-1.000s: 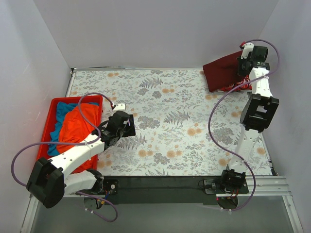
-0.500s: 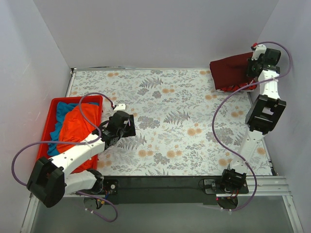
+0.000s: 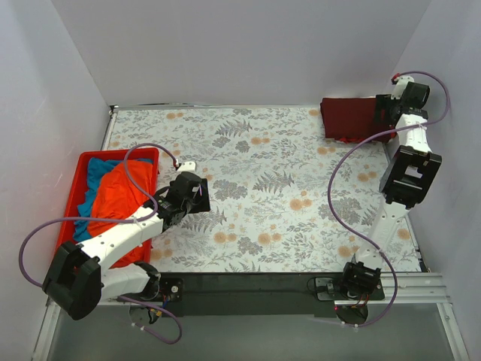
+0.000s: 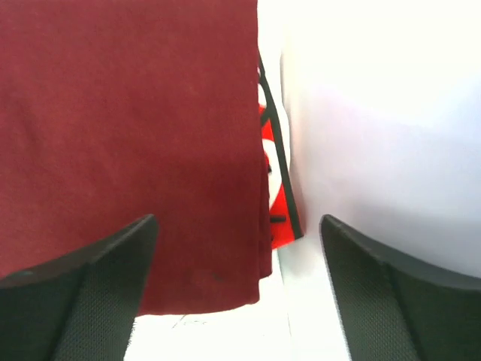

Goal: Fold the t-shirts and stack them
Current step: Neatly place the folded tshirt to the corner

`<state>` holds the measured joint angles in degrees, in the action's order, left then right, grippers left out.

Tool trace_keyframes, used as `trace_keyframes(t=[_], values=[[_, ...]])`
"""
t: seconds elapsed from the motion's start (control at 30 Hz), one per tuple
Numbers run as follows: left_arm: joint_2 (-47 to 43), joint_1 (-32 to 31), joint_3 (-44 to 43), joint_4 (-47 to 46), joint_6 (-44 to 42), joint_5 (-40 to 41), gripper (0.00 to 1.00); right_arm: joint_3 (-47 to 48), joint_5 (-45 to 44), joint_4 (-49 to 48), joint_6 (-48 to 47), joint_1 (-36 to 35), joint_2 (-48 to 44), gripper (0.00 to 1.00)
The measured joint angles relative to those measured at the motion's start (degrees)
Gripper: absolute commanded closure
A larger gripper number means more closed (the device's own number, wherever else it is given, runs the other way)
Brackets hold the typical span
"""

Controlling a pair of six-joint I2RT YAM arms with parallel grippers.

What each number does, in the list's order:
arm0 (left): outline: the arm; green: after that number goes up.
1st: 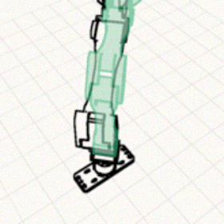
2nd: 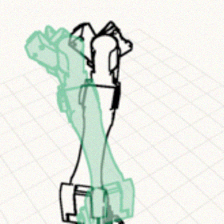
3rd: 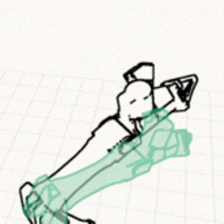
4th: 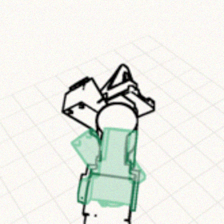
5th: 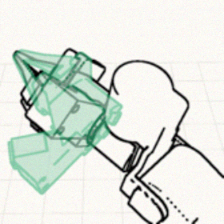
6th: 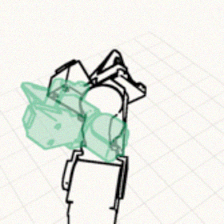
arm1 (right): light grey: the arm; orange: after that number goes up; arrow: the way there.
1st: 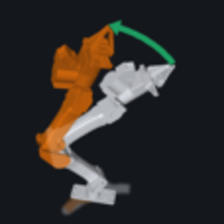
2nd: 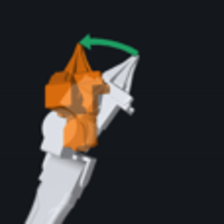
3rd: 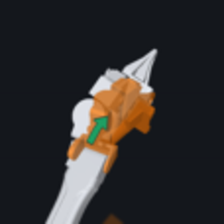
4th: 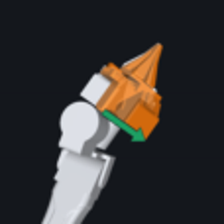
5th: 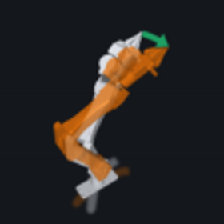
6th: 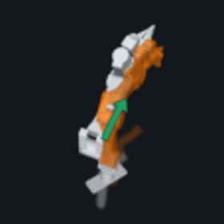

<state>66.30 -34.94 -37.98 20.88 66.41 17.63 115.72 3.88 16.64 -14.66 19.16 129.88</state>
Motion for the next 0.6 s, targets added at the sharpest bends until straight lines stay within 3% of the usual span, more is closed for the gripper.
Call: trace_keyframes(t=[0.27,0.6], values=[[-1.44,0.0,0.0,0.02,0.0,-0.57,0.39,-9.05,-2.64,-1.97,2.25,-1.73,-9.14,0.02],[-9.44,0.0,0.0,0.07,0.04,-0.5,0.39,-25.07,-1.62,-5.66,7.89,-15.06,-31.56,0.02]])
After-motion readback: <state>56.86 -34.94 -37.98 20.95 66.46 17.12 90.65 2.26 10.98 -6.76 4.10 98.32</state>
